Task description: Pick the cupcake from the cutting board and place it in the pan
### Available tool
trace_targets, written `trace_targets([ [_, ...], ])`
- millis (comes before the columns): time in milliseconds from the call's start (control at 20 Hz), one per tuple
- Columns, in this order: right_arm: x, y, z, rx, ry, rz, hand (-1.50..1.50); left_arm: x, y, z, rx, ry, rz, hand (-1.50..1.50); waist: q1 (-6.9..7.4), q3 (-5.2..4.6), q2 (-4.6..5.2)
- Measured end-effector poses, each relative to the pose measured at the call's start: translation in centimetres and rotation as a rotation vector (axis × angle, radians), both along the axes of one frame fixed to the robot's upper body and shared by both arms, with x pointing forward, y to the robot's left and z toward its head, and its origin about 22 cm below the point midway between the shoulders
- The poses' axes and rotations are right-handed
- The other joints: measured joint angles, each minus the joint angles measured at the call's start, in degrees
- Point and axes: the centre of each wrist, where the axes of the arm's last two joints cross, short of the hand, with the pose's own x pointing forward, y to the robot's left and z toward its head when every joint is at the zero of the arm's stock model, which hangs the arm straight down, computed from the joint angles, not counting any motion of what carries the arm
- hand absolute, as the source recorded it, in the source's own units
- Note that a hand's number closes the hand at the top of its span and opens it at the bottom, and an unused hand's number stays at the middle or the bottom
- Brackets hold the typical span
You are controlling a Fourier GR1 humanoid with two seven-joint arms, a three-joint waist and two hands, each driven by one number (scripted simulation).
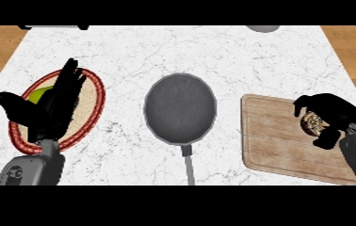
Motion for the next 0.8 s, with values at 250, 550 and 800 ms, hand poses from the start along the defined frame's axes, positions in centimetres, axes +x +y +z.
trace_targets([
  [250,-0.2,-0.1,-0.9,0.034,-0.039,0.022,1.50,-0.3,0.6,-0.1,-0.001,0.001,0.007,0.00,0.01,-0.31,-0.22],
  [550,0.7,3.4,-1.3,0.063,-0.061,0.035,1.50,-0.1,0.6,-0.1,0.002,0.011,0.005,0.00,-0.48,-0.73,-0.48],
  [800,1.0,15.4,-2.1,0.097,-0.075,0.119,1.50,0.3,0.1,0.1,0.003,0.009,-0.017,0.00,1.27,-1.41,-1.12],
])
